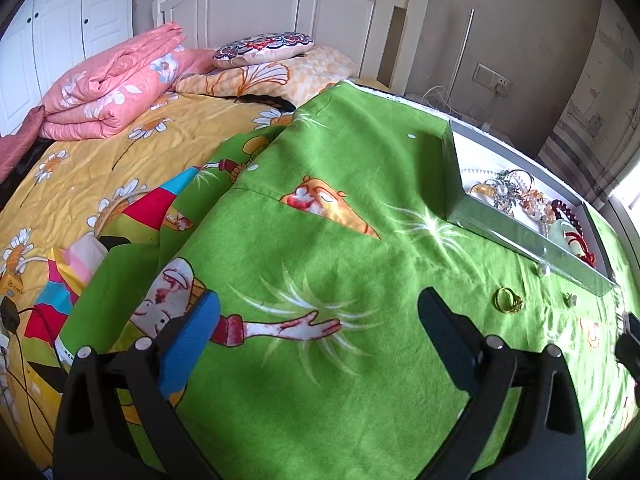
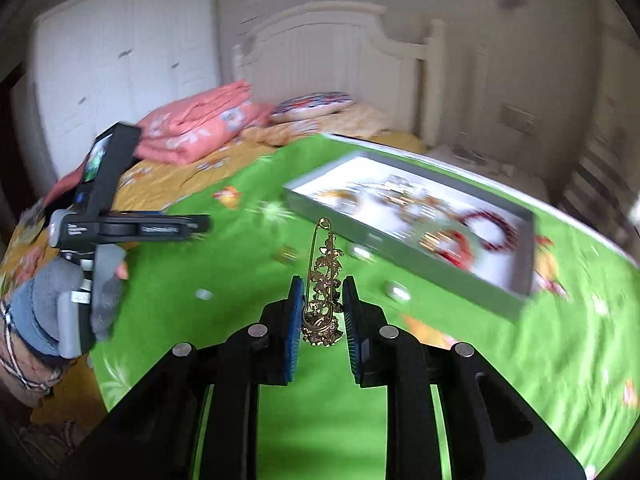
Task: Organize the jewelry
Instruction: 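Grasp the gold dragon pendant with the right tool and lift it, then grasp the gold ring with green stone with the left tool and lift it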
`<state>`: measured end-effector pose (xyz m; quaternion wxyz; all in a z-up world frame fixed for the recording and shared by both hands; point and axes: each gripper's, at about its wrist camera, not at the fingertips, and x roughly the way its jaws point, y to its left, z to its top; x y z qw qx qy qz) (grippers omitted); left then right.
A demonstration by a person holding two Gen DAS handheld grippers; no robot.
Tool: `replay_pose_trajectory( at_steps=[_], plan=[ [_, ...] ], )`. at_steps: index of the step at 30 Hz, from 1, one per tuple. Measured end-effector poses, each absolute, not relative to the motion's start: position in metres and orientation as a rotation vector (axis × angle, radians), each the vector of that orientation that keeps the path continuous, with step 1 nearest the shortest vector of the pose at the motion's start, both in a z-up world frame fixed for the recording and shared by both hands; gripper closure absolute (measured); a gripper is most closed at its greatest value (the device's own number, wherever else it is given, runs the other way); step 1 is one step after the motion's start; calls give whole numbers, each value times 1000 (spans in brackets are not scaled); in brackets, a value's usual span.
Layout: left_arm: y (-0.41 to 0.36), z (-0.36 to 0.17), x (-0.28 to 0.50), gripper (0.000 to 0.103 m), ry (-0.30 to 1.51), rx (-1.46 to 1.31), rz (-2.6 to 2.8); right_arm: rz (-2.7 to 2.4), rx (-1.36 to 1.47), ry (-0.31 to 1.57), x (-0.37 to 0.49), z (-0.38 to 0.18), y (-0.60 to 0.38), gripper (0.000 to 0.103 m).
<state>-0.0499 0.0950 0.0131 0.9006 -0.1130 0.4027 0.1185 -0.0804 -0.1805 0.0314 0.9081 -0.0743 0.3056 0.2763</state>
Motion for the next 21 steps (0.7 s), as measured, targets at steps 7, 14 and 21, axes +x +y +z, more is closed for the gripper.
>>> replay_pose_trajectory(
  at_steps=[7,14,21],
  plan=[
    [95,11,-46,5,866,-220,259,479,-2,673,-74,14,-243,82],
    [56,24,-46,5,866,-177,168,495,66,690,-69,11,-253,82],
    [-20,12,-26,24,914,-81,119,498,80,685,-70,12,-254,82]
  ],
)
